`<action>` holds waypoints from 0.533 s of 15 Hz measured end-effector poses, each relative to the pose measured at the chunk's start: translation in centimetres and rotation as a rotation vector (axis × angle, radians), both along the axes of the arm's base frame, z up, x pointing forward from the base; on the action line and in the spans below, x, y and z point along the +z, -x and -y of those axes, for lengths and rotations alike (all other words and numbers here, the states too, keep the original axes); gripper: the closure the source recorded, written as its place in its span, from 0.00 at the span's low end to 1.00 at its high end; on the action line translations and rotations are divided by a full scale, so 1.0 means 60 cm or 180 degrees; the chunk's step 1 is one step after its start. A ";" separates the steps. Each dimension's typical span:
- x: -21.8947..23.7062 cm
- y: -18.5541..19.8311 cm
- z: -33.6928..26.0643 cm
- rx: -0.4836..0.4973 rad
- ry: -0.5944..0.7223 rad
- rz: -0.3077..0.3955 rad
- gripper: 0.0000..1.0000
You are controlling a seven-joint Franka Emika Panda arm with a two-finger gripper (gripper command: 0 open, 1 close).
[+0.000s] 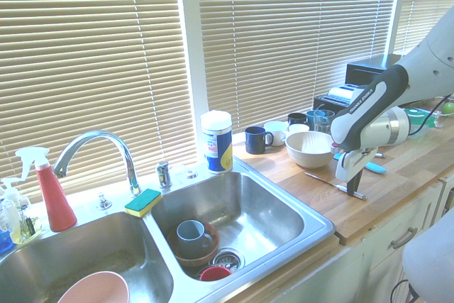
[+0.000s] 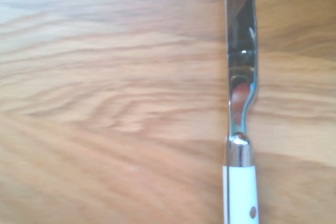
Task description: Put the knife into the sink
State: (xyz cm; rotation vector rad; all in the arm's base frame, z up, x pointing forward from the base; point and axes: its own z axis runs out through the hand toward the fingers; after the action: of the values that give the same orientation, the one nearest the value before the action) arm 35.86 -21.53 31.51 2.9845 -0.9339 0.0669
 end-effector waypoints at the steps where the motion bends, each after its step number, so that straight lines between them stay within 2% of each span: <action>1: 0.007 0.000 -0.008 0.0025 -0.0061 -0.0009 1.00; 5: 0.066 -0.008 -0.062 0.0100 -0.0155 0.0062 1.00; 8: 0.081 -0.040 -0.146 -0.0115 -0.0139 0.0085 1.00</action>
State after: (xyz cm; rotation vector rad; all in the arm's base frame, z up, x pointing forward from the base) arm 38.24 -12.78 36.39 3.0125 -1.0047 0.0871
